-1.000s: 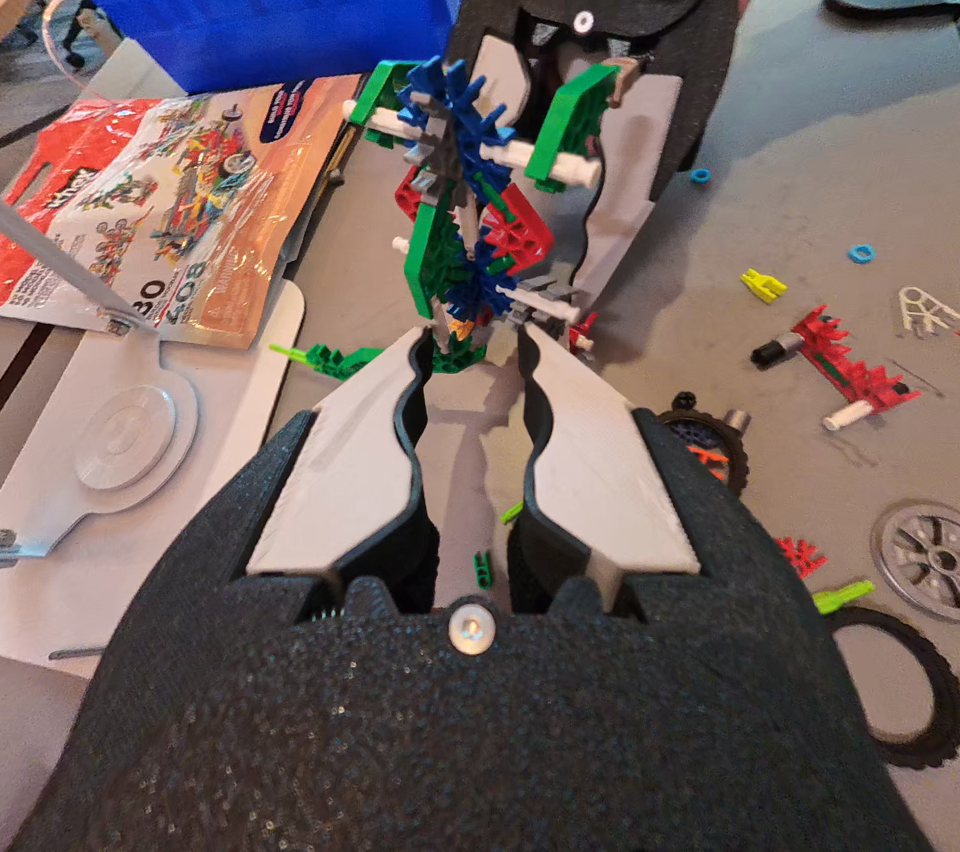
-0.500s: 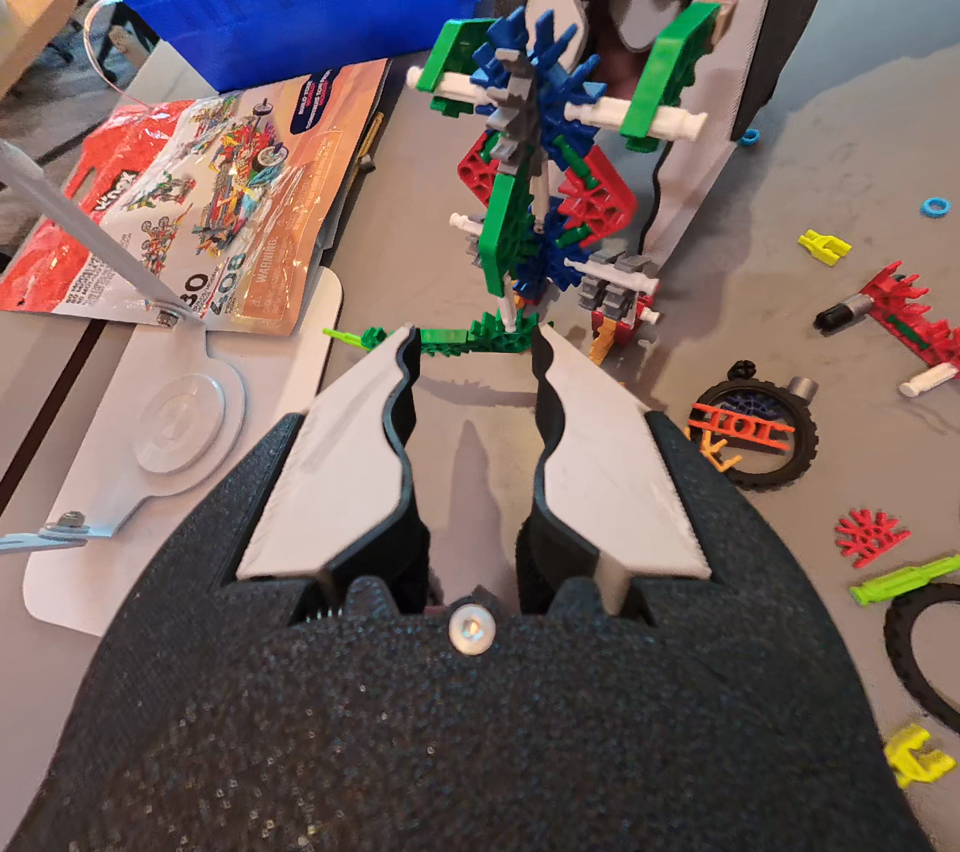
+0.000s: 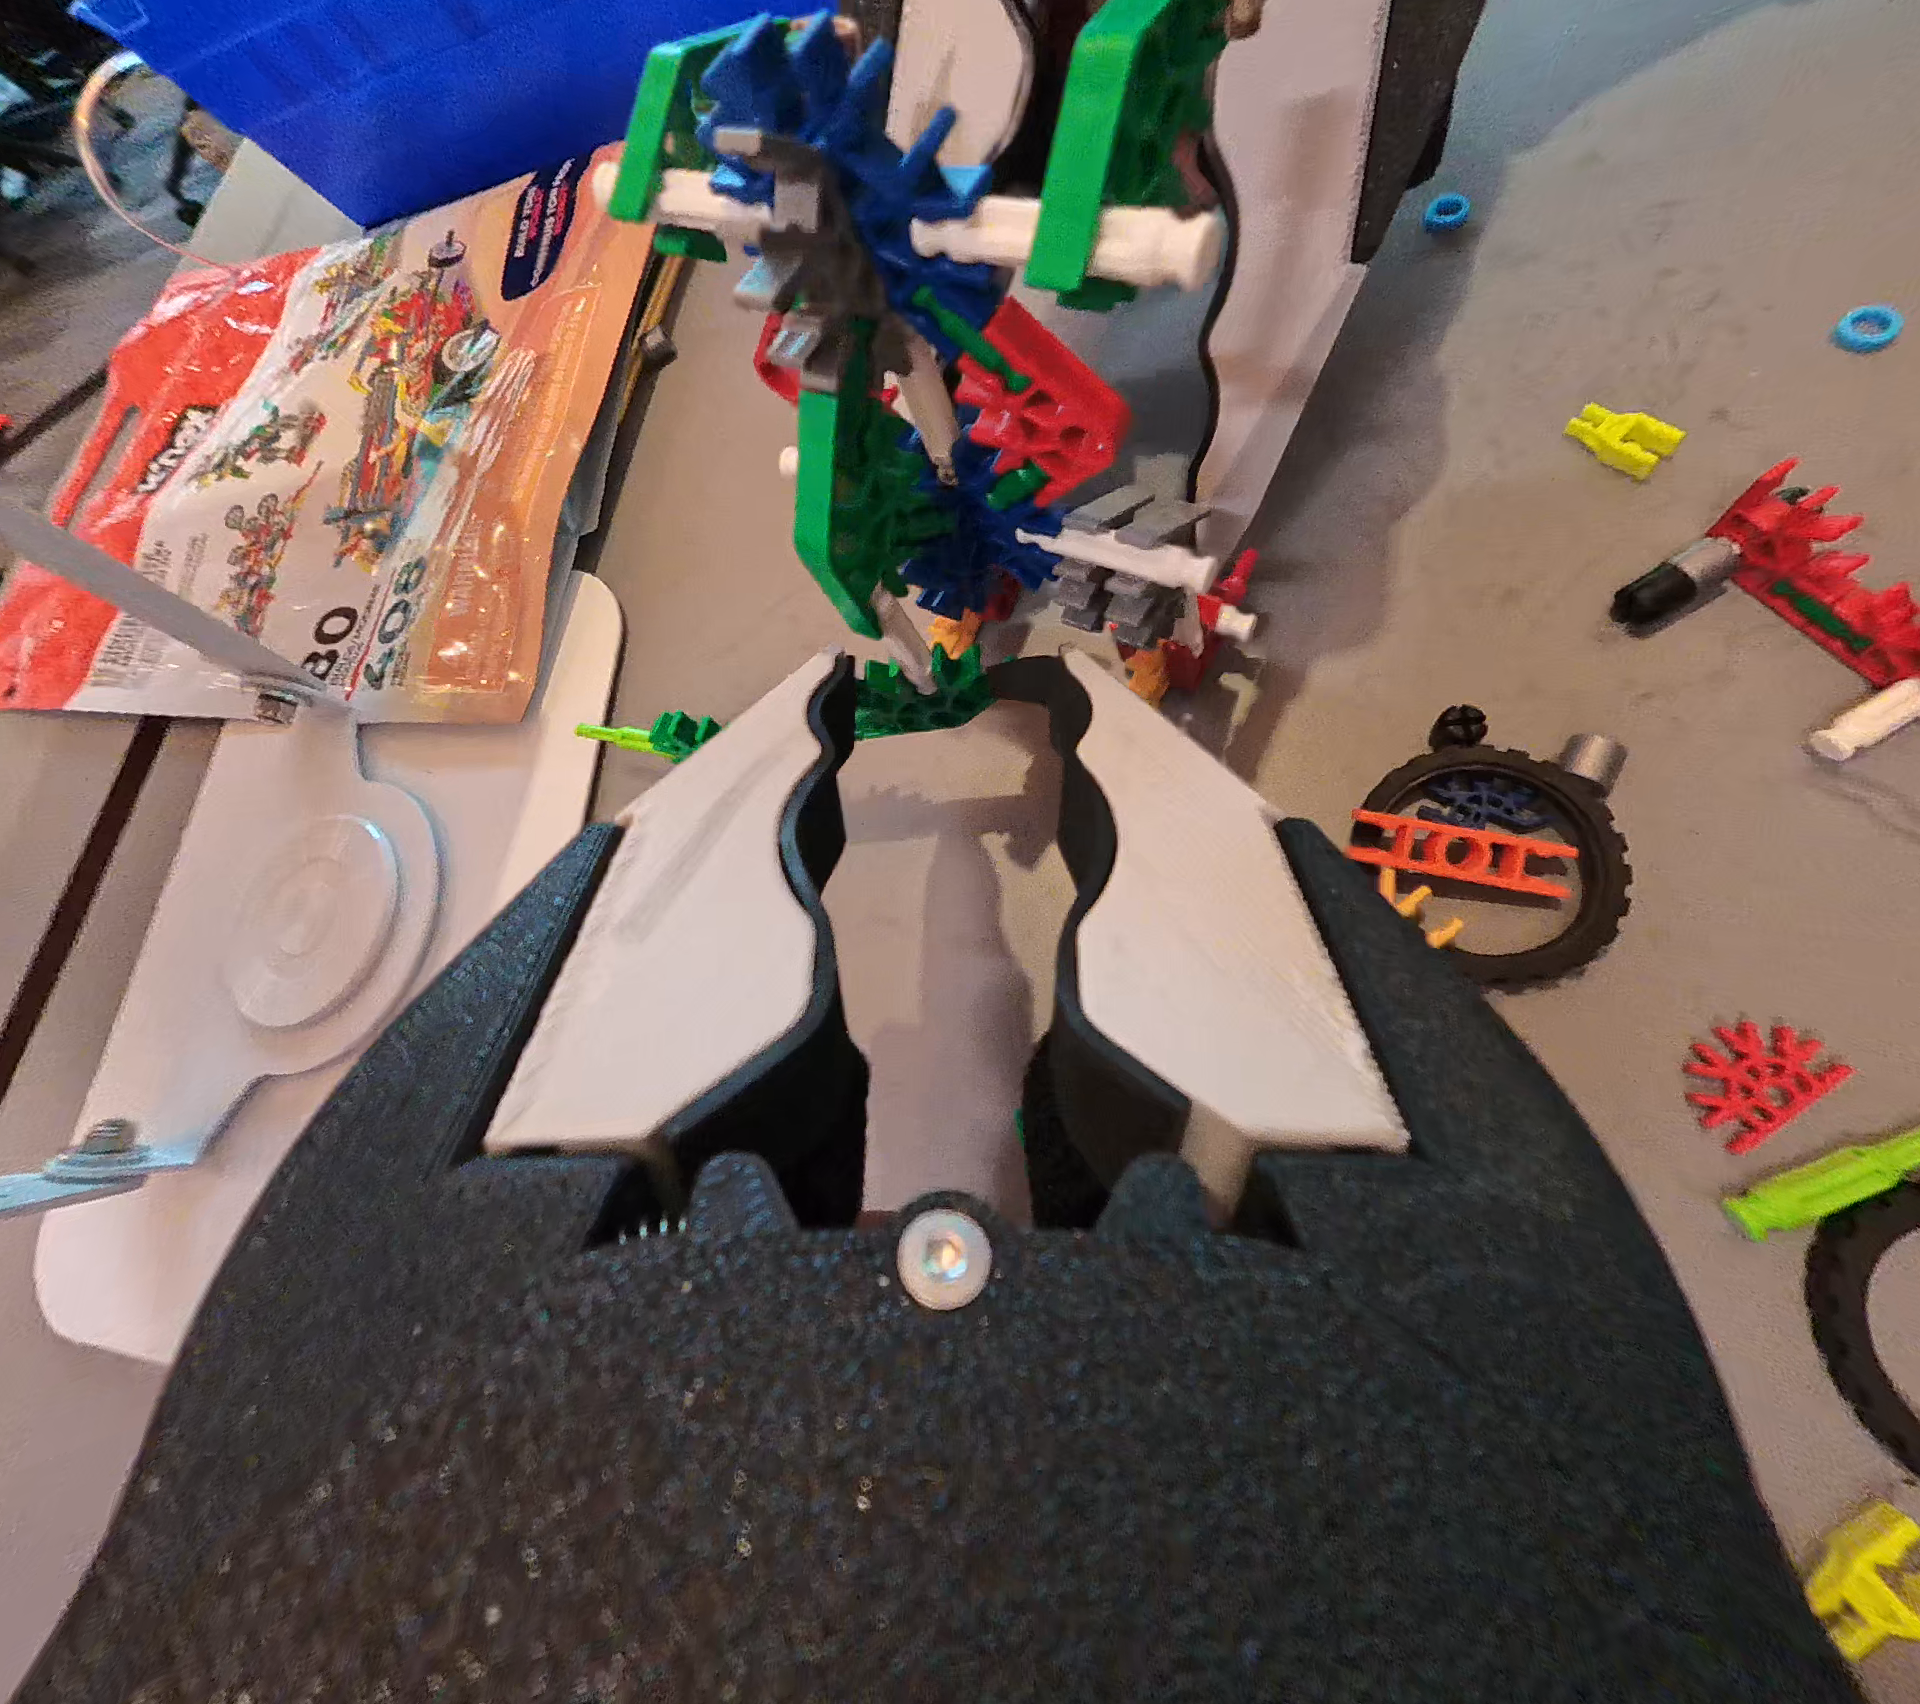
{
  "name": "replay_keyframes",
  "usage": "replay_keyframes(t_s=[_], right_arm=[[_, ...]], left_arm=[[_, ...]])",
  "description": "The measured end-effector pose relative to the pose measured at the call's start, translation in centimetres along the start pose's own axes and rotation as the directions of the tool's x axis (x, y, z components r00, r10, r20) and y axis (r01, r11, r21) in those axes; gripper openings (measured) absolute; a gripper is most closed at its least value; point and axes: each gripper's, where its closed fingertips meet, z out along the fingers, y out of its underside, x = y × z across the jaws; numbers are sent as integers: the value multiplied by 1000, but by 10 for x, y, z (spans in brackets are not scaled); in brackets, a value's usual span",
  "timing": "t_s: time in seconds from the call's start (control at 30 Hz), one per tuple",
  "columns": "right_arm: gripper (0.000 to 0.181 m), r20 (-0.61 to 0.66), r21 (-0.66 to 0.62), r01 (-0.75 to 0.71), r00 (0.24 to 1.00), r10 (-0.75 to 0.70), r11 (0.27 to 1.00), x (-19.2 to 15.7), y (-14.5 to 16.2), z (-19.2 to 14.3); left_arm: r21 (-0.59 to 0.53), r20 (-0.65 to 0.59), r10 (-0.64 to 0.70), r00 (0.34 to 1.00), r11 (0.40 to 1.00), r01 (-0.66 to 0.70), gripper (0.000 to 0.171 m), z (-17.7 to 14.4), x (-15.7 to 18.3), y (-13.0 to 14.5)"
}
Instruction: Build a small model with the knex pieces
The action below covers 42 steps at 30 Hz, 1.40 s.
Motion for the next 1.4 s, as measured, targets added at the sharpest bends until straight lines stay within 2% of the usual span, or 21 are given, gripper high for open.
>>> replay_keyframes(t_s=[0.27, 0.43, 0.93, 1.07, 1.27, 1.4], right_arm=[[61, 10, 8, 15, 1000, -15, 1000, -2, 0, 0], [60, 16, 10, 20, 1000, -20, 1000, -3, 0, 0], [51, 19, 9, 19, 1000, -19, 1000, -5, -1, 0], [63, 6, -15, 53, 999, -53, 998, -1, 5, -4], [92, 15, 59, -15, 1000, 14, 998, 3, -9, -9], [98, 30, 66, -36, 999, 34, 997, -4, -13, -1]], left_arm=[[18, -11, -29, 1000, 999, 29, 41, -3, -9, -2], [0, -68, -28, 997, 1000, 28, 30, 1, 0, 1], [-92, -23, -8, 1000, 996, 6, 28, 0, -2, 4], [-95, -12, 5, 1000, 995, -6, 25, 0, -2, 3], [-84, -17, -3, 1000, 996, 2, 25, 1, -2, 2], [-76, -24, 3, 1000, 997, -5, 25, 2, 1, 0]])
